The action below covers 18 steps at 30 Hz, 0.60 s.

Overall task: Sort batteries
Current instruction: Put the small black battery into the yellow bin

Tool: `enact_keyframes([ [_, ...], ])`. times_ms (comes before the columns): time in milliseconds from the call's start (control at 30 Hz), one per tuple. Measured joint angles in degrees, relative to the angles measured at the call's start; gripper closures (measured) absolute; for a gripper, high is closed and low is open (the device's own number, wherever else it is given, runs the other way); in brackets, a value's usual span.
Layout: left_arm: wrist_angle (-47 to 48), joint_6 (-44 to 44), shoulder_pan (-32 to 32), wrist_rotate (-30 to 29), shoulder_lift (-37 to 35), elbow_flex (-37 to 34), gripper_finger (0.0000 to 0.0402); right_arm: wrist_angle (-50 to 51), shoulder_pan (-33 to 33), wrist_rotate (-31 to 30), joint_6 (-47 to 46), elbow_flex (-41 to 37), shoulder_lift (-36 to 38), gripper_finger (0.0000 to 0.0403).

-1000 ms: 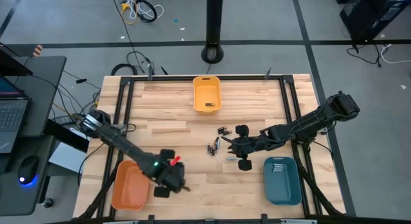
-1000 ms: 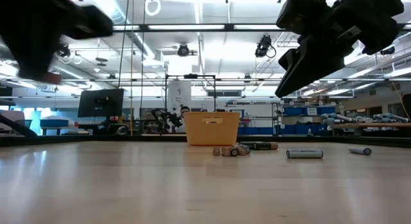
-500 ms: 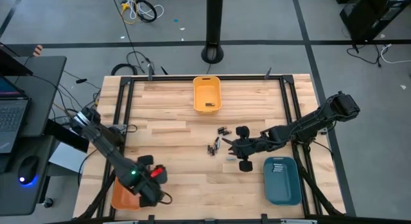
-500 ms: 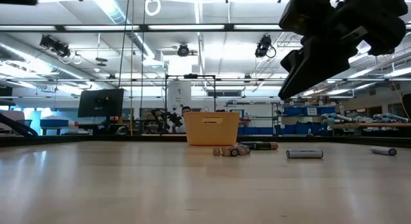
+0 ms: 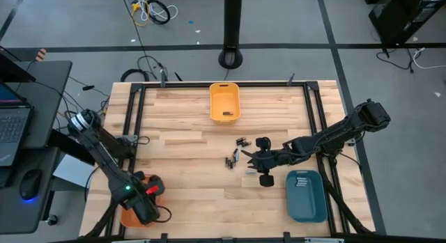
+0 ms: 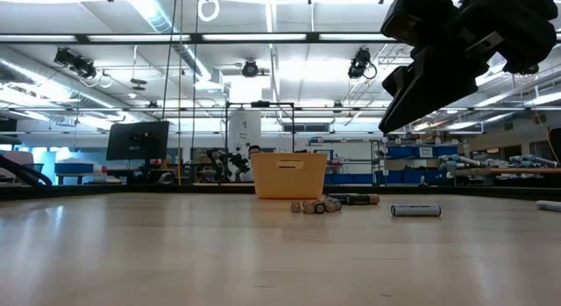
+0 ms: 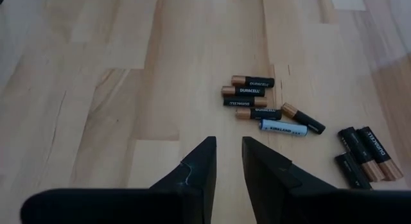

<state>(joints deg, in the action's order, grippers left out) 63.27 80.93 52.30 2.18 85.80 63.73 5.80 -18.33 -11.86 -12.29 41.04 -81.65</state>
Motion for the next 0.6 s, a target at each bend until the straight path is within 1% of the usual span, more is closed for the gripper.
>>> enact_keyframes([
  [133,-3.89,2.99,0.01,0.20,-0.85,-5.28,0.0382,-0.20,0.00,-0.02,0.02,0.00,0.00,0.0318],
  [267,-7.27,4.74,-0.14,3.05,-0.83,-9.96,0.0382,-0.21,0.00,-0.02,0.02,0.00,0.00,0.0316],
  [333,-8.00,5.32,-0.31,3.22,-0.78,-11.34,0.0376,-0.24,0.00,-0.02,0.02,0.00,0.00,0.0316],
  [433,-8.23,5.54,-0.89,3.18,-0.78,-12.03,0.0354,-0.44,0.00,-0.02,0.02,-0.02,0.00,0.0318],
  [600,-8.01,4.05,-2.07,3.45,-0.76,-11.03,0.0303,-0.65,0.00,-0.03,0.02,-0.02,0.00,0.0316],
])
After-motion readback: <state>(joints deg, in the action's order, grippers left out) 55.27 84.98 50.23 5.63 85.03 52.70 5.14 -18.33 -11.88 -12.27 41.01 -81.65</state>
